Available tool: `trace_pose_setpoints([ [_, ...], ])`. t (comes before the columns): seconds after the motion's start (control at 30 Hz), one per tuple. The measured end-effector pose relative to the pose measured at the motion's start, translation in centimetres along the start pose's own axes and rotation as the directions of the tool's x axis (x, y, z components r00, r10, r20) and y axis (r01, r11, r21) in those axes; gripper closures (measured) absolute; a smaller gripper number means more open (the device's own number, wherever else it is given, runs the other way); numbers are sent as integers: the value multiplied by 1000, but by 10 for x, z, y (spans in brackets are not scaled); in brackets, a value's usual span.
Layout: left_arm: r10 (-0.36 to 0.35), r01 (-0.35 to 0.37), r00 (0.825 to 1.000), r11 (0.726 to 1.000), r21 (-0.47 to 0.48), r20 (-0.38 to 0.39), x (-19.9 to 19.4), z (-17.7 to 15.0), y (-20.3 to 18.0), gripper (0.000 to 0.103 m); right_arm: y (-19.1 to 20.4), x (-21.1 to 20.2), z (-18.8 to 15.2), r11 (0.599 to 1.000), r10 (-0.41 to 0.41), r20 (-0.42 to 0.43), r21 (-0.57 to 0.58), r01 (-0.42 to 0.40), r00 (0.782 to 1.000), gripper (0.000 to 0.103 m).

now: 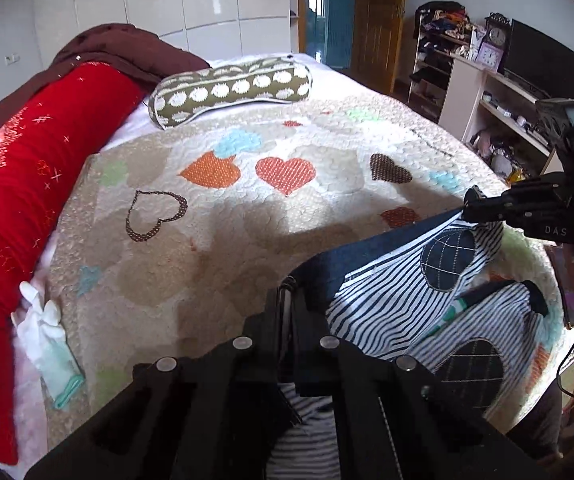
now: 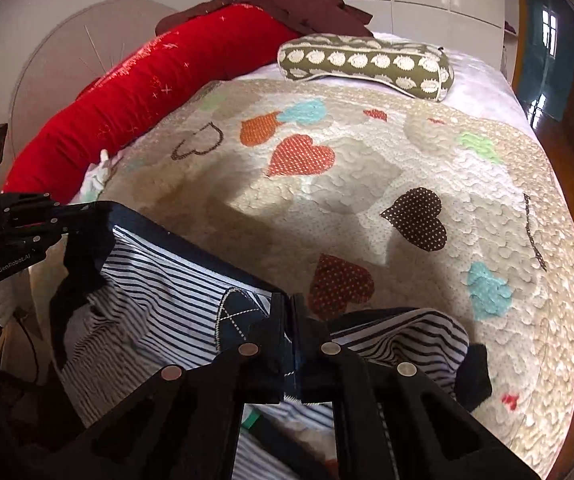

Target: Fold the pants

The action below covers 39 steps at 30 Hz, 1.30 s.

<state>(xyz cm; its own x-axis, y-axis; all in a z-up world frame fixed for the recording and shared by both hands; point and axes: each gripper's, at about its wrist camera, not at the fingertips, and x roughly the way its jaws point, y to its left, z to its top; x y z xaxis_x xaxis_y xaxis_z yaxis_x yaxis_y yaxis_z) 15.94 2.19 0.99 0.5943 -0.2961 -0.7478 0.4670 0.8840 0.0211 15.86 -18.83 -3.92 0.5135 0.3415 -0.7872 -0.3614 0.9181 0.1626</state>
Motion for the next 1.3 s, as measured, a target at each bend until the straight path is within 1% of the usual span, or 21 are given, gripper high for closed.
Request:
trace_pose_setpoints([
  [0.13, 10, -8, 998, 999, -41, 59, -45, -39, -17, 99, 29, -46, -38, 999, 35, 63, 9, -36, 997, 100],
  [0.23, 48, -43, 997, 995, -85, 57, -56, -82, -29, 99, 51, -59, -80, 996, 85, 78, 32, -87, 993, 99],
  [0.3, 47, -44, 999, 989, -143, 21, -51, -113, -32, 98, 61, -57, -110, 990, 117, 72, 70, -122, 991, 99],
  [0.37, 50, -57, 998, 980, -191, -38, -39, -141, -33, 98, 66, -49, -140, 982, 134, 60, 123, -140, 989, 99],
  [0.47, 50, -86, 988, 966, -245, -147, -19, -175, -28, 98, 63, -37, -177, 974, 102, 39, 199, -108, 994, 99],
  [0.53, 40, -87, 985, 956, -279, -170, -23, -188, -19, 98, 54, -36, -194, 965, 70, 24, 250, -74, 997, 99],
  [0.63, 49, -82, 992, 949, -305, -114, -50, -191, -5, 98, 38, -56, -206, 949, 49, 62, 308, -66, 997, 92],
  [0.7, 38, -53, 998, 946, -319, -53, -71, -185, 1, 98, 26, -77, -208, 939, -9, 118, 343, -33, 993, 79],
  [0.73, 27, -33, 999, 945, -326, -23, -78, -180, 4, 98, 19, -88, -208, 932, -43, 147, 361, -13, 988, 79],
  [0.8, 28, -20, 999, 944, -330, 17, -84, -167, 6, 87, 8, -102, -205, 918, -90, 195, 397, 5, 977, 79],
  [0.87, 83, -68, 996, 939, -338, 30, -78, -151, 7, 54, -1, -107, -199, 905, -92, 228, 424, -14, 969, 79],
  [0.9, 113, -92, 993, 934, -346, 40, -71, -144, 8, 51, -3, -107, -196, 900, -84, 241, 435, -30, 967, 79],
  [0.93, 123, -99, 991, 929, -356, 44, -61, -137, 12, 50, -4, -104, -193, 894, -75, 252, 445, -47, 965, 79],
  [0.97, 120, -101, 992, 920, -377, 27, -49, -133, 17, 49, -5, -101, -190, 888, -56, 263, 453, -72, 963, 79],
  [1.03, 126, -136, 991, 898, -419, -52, -19, -132, 29, 49, -8, -87, -187, 870, -10, 264, 477, -121, 965, 79],
  [1.1, 168, -213, 975, 883, -419, -142, 10, -137, 39, 49, -13, -69, -189, 850, -4, 226, 513, -116, 974, 79],
  [1.13, 168, -221, 972, 883, -414, -161, 18, -141, 41, 46, -17, -60, -192, 843, -20, 197, 531, -89, 980, 79],
  [1.17, 172, -222, 973, 888, -403, -156, 18, -141, 40, 46, -20, -53, -194, 835, -45, 158, 548, -49, 986, 79],
  [1.2, 183, -229, 971, 894, -385, -154, 14, -138, 38, 46, -23, -48, -199, 826, -45, 145, 562, -44, 988, 79],
  [1.27, 183, -225, 972, 908, -353, -150, 2, -130, 31, 46, -29, -54, -206, 803, -19, 184, 589, -95, 983, 79],
  [1.3, 162, -197, 978, 917, -346, -129, -7, -124, 27, 46, -30, -60, -207, 797, -24, 200, 595, -102, 980, 75],
])
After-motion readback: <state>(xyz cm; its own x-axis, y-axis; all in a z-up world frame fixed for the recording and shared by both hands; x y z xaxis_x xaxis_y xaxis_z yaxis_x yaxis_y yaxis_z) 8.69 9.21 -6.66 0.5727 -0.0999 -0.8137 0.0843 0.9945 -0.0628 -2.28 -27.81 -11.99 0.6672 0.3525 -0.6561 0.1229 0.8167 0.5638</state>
